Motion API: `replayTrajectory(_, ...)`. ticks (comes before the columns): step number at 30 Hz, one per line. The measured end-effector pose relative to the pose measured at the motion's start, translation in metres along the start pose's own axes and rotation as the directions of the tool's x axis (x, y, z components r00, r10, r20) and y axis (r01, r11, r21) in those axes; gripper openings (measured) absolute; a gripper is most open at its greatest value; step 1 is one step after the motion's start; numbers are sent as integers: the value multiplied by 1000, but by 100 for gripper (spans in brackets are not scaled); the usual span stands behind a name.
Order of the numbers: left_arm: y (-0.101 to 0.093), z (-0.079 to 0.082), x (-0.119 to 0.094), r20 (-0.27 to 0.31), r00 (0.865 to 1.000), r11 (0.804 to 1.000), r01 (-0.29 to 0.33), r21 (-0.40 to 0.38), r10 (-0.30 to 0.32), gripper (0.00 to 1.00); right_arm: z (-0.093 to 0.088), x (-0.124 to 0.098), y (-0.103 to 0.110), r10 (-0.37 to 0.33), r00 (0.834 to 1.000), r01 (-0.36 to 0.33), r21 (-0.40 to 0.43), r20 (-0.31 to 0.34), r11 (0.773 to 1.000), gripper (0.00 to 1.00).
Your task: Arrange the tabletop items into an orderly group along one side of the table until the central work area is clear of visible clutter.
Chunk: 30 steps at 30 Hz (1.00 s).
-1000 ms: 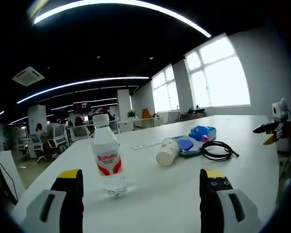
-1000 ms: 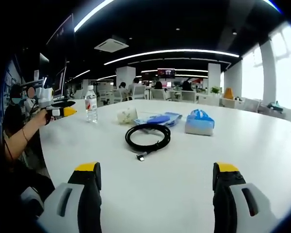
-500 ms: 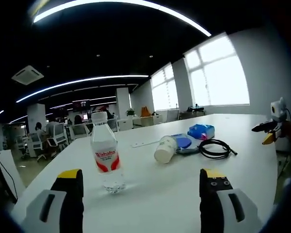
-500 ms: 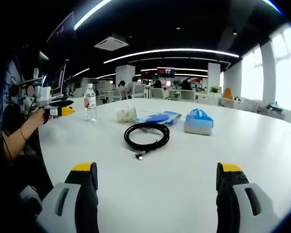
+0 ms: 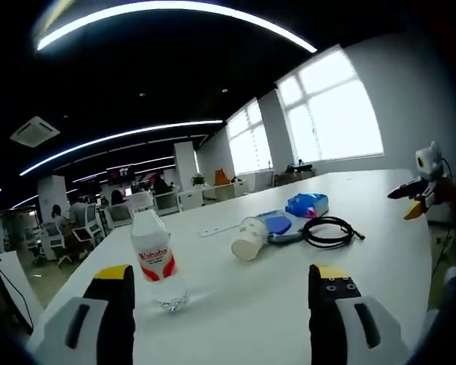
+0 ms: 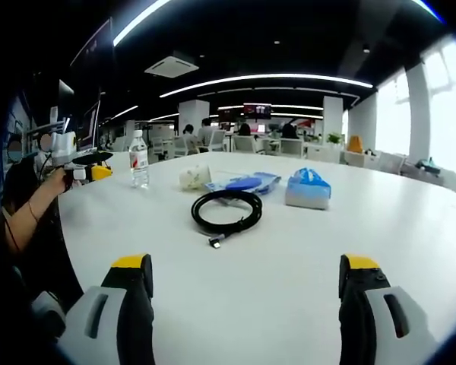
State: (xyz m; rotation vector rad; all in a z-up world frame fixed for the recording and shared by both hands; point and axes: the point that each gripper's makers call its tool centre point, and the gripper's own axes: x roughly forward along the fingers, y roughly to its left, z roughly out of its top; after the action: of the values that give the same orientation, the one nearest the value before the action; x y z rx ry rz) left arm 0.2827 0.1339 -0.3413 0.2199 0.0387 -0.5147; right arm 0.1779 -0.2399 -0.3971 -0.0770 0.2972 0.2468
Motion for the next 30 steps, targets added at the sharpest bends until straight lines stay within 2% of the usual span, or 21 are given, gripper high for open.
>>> replayTrajectory(7, -3, -4, 4, -22, 1000, 1000, 12, 1, -12, 94, -2, 0, 0, 0, 1000, 0, 0, -7, 1000, 99)
replayTrajectory(15, -17, 1, 16, -33, 998, 998, 47, 44, -46, 92, -4, -1, 0, 1, 1000, -1, 4, -10, 1000, 98)
replayTrajectory(21, -22, -2, 25, -58, 996, 996, 66, 62, -62, 92, -6, -1, -1, -2, 1000, 2, 9, -17, 1000, 98)
replayTrajectory(30, -25, 6, 30, -52, 996, 995, 77, 67, -74, 92, -5, -2, -1, -3, 1000, 3, 11, -13, 1000, 98)
